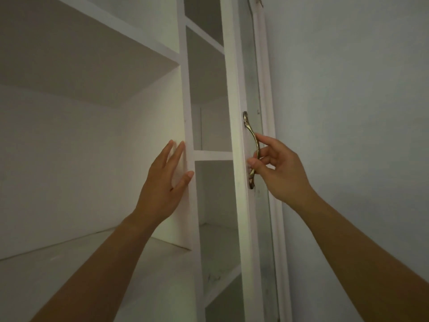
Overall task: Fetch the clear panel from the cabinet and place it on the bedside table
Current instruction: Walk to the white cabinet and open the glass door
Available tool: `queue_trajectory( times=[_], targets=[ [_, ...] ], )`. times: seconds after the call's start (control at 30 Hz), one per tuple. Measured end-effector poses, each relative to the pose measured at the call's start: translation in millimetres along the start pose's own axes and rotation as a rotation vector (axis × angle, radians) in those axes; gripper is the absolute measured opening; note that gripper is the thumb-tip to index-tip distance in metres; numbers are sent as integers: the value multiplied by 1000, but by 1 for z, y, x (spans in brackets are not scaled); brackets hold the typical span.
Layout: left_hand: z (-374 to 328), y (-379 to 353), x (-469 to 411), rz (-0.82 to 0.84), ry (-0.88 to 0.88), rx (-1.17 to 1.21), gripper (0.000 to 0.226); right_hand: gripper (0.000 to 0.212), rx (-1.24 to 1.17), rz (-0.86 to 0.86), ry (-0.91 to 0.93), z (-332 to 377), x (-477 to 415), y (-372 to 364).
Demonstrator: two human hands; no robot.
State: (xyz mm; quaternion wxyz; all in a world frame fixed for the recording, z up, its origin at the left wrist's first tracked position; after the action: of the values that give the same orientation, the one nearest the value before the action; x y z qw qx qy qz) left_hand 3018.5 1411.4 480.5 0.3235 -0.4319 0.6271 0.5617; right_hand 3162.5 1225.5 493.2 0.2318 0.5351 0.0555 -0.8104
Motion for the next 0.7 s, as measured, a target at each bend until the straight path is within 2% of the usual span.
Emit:
queue_trajectory(
  times=[0.13,0.3,0.57,0.7],
  targets=[
    [-30,3,12,-52,-76,47,58,46,-4,7,-20,0,0,-4],
    [-56,-24,22,79,-87,134,52,47,0,-3,-38,2,2,3],
    [-92,-80,35,270,-12,528,44,46,-15,1,-34,5,8,30],
    [-115,-94,40,295,17,644,44,46,-7,5,-18,2,10,51]
  ],
)
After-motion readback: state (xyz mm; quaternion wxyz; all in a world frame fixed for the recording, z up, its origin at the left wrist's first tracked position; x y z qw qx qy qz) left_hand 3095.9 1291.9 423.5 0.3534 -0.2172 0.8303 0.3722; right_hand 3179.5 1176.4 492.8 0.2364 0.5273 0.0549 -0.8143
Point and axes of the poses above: each hand's wrist, its own x-axis away from the middle knuckle, its own y-axis out of the back of the hand, z = x × y, the point moved 5 cm from there along -x, towards the middle knuckle, and after that the axes turned 2 degrees about z, right-handed, at the moved point
